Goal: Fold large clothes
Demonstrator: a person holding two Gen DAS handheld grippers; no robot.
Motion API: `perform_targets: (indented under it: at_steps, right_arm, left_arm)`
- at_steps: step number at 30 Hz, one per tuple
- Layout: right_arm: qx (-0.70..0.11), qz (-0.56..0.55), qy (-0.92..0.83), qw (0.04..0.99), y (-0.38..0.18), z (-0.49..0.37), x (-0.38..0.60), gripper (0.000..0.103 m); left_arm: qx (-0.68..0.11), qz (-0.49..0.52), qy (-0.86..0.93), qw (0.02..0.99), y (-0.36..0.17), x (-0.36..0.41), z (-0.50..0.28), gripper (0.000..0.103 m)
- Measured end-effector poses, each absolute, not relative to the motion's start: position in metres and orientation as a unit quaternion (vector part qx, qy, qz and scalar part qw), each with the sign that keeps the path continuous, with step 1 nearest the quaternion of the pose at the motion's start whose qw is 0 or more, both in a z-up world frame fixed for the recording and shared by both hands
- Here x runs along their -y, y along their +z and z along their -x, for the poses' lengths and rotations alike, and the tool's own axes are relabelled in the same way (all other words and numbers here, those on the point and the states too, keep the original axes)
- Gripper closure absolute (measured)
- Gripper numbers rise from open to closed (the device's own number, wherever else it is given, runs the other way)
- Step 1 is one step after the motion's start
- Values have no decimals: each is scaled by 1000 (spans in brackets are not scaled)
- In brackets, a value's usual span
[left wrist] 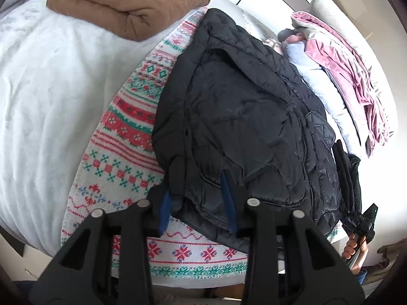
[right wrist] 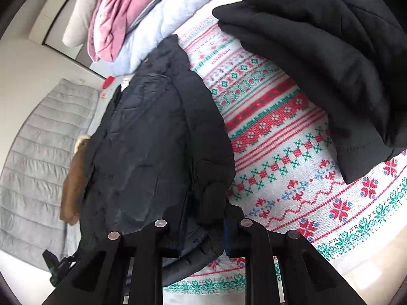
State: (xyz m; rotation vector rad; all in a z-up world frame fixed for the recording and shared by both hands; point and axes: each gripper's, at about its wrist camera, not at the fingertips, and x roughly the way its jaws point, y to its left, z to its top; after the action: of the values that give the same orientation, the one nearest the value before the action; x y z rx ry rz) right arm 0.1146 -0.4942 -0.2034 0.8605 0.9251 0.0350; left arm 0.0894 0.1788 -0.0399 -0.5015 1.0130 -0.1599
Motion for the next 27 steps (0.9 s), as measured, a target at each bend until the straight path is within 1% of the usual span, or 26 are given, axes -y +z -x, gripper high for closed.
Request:
perform_targets:
  at_steps: [1,2,3,6,10,11,12,13,15,18,22,27]
  right_arm:
    - [-432,-410,21,803,-205,-115,495,82]
    - [-434,-420,26,797,-209,-115,496,78]
    - [-437,-432,26,788,-213,-114,497,78]
    - [-451,-451,22,770,-226,-117,498,78]
    - [-458,-381,13,803,-215,-121,482,78]
    - [-459,-371,10,807,-214,-122,479,83]
    - [-455,-368,12,811,-212,-122,478,93]
    - [-450,-373,16,811,-211,-121,478,94]
    - [-437,-379,16,816,-206,-119,480,97]
    - [-404,-393,23,826,-188,-111,486,99]
    - [-363,-402,37,840,-166,-90,489,99]
    - [-336,-413,28,846,-165,-42,485,99]
  left_arm:
    - [-481,240,-78,839,-41,-180,-91,66]
    - [-485,246,-77,836,-44,-181,-92,66]
    - [-489,251,-73,832,-47,-183,-94,66]
    - [-505,270,-65,817,-57,-186,-97,60]
    - [-502,255,-62,824,-55,-180,-99,59]
    - [-501,239,-59,830,-54,-176,-100,61]
    - [-501,230,-57,833,-53,-174,-101,75]
    - [-500,221,-53,836,-53,-172,-101,87]
    - [-493,220,-49,840,-49,-171,-99,93]
    - [-476,215,-46,851,-37,-172,-92,96]
    - [-448,226,-47,864,-15,-171,-66,97]
    - [-437,206,-41,875,-6,-163,-11,98]
